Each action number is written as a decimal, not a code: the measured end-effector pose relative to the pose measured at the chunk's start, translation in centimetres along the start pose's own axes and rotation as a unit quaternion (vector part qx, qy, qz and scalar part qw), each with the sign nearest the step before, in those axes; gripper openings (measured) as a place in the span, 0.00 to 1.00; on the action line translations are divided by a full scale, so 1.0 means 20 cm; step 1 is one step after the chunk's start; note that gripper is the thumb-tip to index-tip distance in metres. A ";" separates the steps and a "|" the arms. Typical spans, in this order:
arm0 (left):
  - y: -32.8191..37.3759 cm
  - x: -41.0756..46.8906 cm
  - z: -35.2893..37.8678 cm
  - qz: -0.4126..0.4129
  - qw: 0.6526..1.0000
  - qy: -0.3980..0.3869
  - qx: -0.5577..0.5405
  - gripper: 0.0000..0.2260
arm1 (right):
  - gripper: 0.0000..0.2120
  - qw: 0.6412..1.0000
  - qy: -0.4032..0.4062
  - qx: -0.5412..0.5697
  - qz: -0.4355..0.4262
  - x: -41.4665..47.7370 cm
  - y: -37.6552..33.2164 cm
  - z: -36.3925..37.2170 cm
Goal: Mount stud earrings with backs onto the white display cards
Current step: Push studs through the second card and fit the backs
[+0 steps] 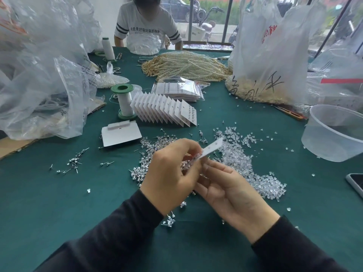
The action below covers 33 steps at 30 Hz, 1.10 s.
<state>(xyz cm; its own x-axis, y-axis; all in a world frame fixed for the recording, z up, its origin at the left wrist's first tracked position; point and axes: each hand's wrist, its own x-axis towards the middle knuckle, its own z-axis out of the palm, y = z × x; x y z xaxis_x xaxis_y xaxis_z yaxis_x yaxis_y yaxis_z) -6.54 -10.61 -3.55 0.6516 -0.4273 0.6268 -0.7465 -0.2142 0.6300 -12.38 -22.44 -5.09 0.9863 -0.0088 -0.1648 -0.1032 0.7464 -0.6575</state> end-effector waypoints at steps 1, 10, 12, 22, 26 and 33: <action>0.00 0.00 0.00 -0.031 0.999 0.009 -0.021 0.02 | 0.08 1.000 0.002 -0.019 -0.016 0.00 0.00 0.01; -0.09 0.08 -0.08 -0.304 0.911 0.144 -0.238 0.07 | 0.11 0.534 -0.145 -0.781 -0.289 -0.06 0.14 0.02; -0.10 0.08 -0.10 -0.348 0.877 0.161 -0.289 0.06 | 0.09 0.507 -0.159 -0.796 -0.289 -0.06 0.14 0.04; -0.15 0.08 -0.12 -0.433 0.797 0.140 -0.397 0.03 | 0.07 0.543 -0.171 -0.789 -0.231 -0.06 0.07 0.01; -0.15 0.09 -0.12 -0.441 0.798 0.129 -0.389 0.02 | 0.06 0.541 -0.174 -0.794 -0.219 -0.07 0.07 0.01; -0.14 0.08 -0.12 -0.448 0.798 0.105 -0.389 0.04 | 0.01 0.573 -0.156 -0.780 -0.198 -0.08 0.05 0.02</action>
<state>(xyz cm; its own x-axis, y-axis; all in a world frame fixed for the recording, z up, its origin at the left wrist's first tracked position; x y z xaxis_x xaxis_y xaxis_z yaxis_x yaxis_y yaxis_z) -3.02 -8.67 -3.20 0.9464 -0.2341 -0.2226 0.2872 0.2942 0.9116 -13.94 -21.39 -5.32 0.9225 0.3285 0.2029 0.3861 -0.7779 -0.4958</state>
